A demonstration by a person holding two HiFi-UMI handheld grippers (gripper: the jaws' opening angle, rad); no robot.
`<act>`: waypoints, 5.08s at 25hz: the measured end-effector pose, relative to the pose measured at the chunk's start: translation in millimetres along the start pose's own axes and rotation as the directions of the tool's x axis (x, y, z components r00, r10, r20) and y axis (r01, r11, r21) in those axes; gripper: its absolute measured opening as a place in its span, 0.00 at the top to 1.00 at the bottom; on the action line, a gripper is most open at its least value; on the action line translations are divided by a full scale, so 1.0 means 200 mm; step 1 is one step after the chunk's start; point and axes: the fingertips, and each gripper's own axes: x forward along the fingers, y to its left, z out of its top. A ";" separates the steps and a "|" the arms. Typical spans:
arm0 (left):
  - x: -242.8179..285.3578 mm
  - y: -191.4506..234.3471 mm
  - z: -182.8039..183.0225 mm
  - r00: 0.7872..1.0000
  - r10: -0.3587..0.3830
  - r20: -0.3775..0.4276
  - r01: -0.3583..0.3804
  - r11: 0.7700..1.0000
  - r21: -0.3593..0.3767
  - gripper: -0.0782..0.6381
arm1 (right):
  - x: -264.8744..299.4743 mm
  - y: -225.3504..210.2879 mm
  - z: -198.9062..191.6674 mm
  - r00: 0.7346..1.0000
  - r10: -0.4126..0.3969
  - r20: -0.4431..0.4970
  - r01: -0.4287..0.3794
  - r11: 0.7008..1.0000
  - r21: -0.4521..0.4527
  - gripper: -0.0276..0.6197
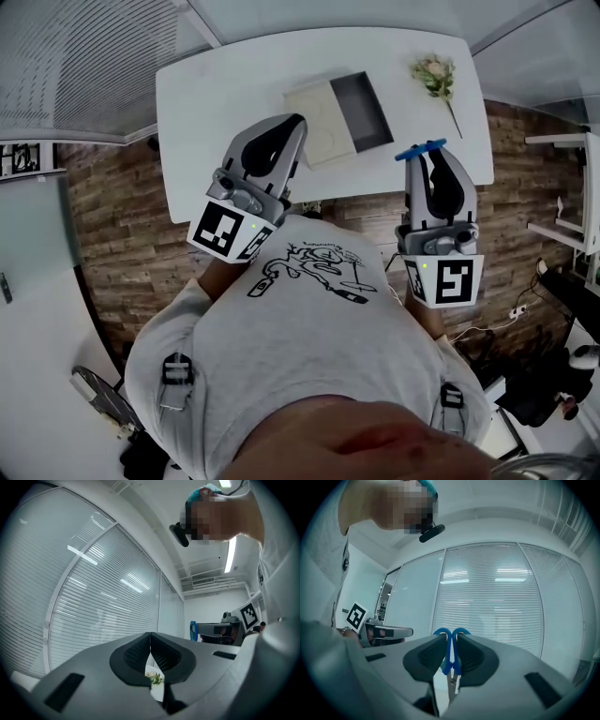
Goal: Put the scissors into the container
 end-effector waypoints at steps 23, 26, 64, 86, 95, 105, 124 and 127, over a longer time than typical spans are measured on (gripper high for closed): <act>0.23 0.19 -0.04 1.000 -0.023 -0.001 0.023 0.999 -0.025 0.86 | 0.28 -0.12 -0.04 1.000 -0.002 -0.009 0.002 1.000 0.000 0.84; 0.26 0.17 -0.04 1.000 -0.016 -0.002 0.016 1.000 -0.026 0.86 | 0.27 -0.16 -0.03 1.000 0.003 -0.006 -0.003 1.000 0.001 0.84; 0.47 0.02 -0.04 1.000 0.022 -0.007 -0.022 1.000 0.011 0.86 | 0.32 -0.40 -0.24 0.996 0.078 -0.051 -0.077 0.997 0.020 0.84; 0.47 0.05 -0.03 0.999 0.044 -0.009 -0.044 0.999 0.024 0.86 | 0.52 -0.34 -0.66 0.970 0.141 -0.199 -0.135 0.990 0.046 0.84; 0.48 0.08 -0.05 0.999 0.052 -0.009 -0.052 0.998 0.021 0.86 | 0.60 -0.31 -0.88 0.946 0.173 -0.275 -0.162 0.985 0.063 0.84; 0.48 0.11 -0.05 0.998 0.057 -0.009 -0.056 0.998 0.017 0.86 | 0.68 -0.26 -1.10 0.913 0.213 -0.348 -0.201 0.977 0.072 0.84; 0.44 0.18 -0.06 0.997 0.073 -0.011 -0.073 0.997 0.005 0.86 | 0.79 -0.15 -1.52 0.823 0.264 -0.502 -0.279 0.959 0.048 0.84; 0.44 0.18 -0.07 0.997 0.073 -0.010 -0.073 0.997 0.005 0.86 | 0.80 -0.14 -1.59 0.805 0.268 -0.529 -0.295 0.955 0.035 0.84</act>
